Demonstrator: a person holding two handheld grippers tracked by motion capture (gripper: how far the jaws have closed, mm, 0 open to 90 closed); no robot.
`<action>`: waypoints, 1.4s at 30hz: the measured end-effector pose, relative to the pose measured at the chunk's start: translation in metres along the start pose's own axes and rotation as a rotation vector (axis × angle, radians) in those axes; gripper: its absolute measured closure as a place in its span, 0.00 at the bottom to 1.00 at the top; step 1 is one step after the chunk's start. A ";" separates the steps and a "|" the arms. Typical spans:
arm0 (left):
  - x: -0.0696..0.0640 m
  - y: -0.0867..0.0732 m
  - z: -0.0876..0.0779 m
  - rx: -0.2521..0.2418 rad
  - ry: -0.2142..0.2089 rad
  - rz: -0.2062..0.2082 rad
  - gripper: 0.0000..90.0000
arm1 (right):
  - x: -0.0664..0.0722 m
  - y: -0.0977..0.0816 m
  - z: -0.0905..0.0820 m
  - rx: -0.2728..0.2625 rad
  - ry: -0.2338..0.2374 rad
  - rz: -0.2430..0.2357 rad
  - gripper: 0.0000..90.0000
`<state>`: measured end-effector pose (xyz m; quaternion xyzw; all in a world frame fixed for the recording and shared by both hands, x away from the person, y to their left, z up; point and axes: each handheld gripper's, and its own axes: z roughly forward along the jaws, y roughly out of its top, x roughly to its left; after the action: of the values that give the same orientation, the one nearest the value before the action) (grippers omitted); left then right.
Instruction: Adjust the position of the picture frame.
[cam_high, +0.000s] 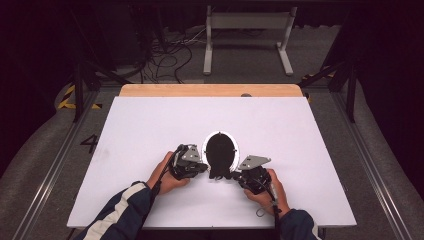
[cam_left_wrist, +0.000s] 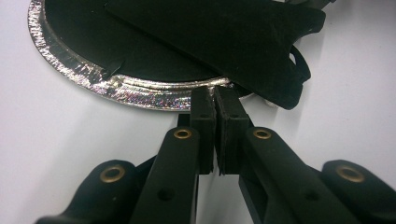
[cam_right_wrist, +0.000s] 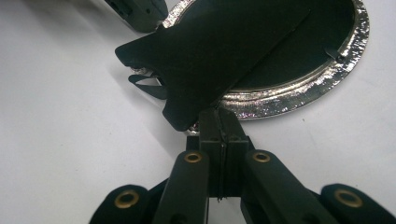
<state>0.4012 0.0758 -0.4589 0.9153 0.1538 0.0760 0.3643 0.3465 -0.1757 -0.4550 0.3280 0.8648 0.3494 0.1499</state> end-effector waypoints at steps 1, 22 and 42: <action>0.000 0.000 0.001 -0.006 -0.003 -0.010 0.98 | 0.000 0.000 0.000 0.000 0.001 0.000 1.00; -0.012 0.007 0.006 0.001 -0.013 -0.005 1.00 | -0.008 -0.001 -0.001 0.004 -0.004 -0.005 1.00; -0.012 -0.022 -0.051 -0.105 0.041 0.017 0.82 | -0.023 -0.014 -0.039 -0.073 -0.016 0.018 0.97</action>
<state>0.3718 0.1196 -0.4370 0.8945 0.1490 0.1059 0.4081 0.3378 -0.2190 -0.4365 0.3331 0.8472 0.3793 0.1656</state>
